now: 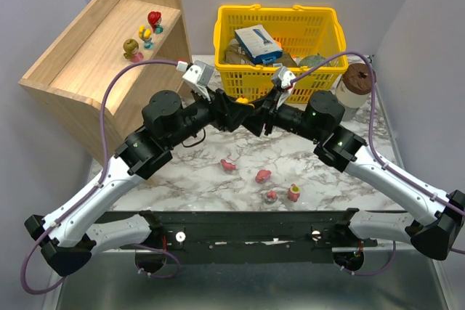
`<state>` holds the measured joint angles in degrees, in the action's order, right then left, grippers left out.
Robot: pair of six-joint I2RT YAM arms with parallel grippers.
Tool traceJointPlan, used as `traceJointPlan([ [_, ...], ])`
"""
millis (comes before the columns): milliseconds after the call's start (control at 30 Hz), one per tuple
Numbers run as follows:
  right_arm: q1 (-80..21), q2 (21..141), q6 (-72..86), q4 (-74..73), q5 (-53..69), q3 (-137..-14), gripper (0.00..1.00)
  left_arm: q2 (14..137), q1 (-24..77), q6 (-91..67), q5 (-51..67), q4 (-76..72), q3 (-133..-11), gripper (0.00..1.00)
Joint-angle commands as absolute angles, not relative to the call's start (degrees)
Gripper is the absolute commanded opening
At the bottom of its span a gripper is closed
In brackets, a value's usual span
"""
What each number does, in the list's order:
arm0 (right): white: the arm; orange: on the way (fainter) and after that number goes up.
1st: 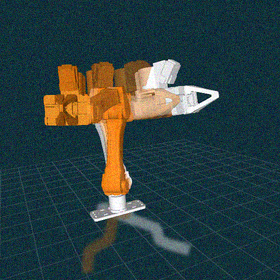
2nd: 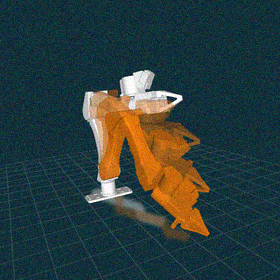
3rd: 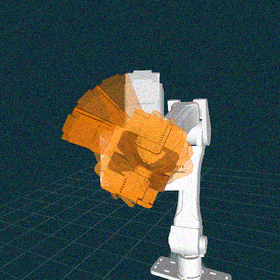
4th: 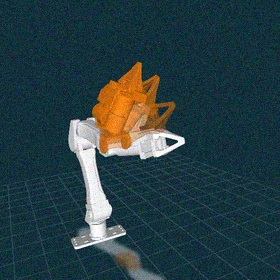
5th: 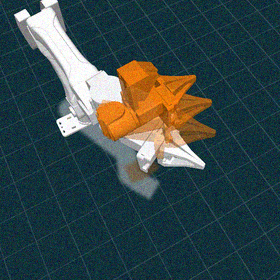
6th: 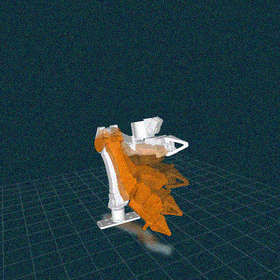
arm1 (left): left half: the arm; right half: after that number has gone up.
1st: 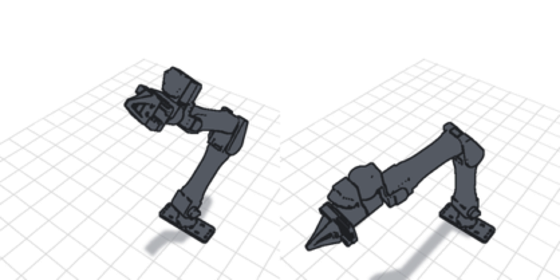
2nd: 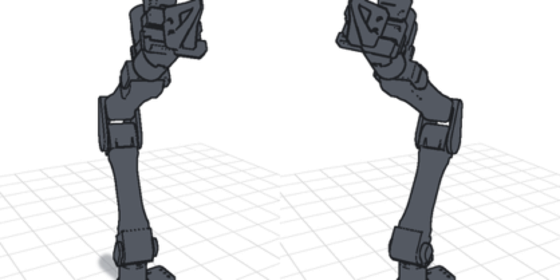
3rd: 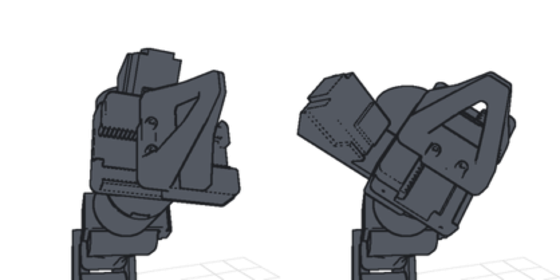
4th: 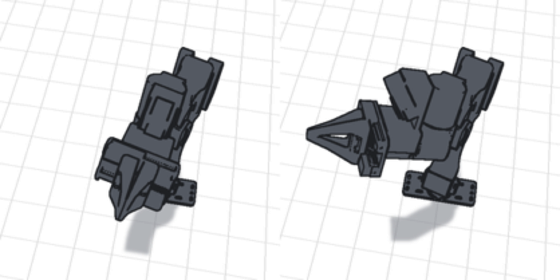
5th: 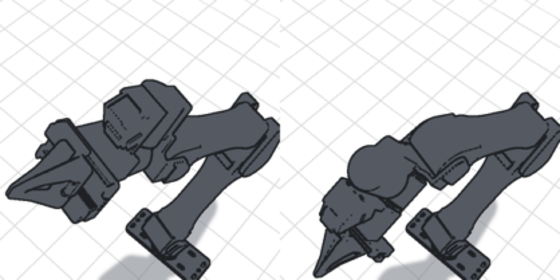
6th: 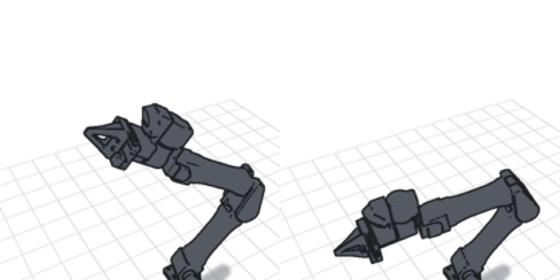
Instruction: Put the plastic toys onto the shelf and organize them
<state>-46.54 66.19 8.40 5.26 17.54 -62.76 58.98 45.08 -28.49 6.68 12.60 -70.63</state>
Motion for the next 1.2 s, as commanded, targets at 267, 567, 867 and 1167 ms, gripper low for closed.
traceJointPlan([
  [267,-47.20,67.32,9.49,6.07,12.66,-66.62,0.01,60.12,50.19,-24.70,-2.28,8.88,-71.10,0.34],
  [567,-47.20,68.29,10.55,3.17,12.40,-68.47,0.64,60.12,50.19,-21.28,-5.35,11.50,-73.47,0.00],
  [867,-47.20,67.15,11.07,0.97,12.48,-64.52,0.86,64.76,41.84,-15.12,-5.28,28.55,-92.44,0.00],
  [1167,-46.93,65.04,12.74,-2.19,7.12,-60.65,0.87,68.29,33.07,-5.46,-5.88,44.72,-110.82,0.00],
])
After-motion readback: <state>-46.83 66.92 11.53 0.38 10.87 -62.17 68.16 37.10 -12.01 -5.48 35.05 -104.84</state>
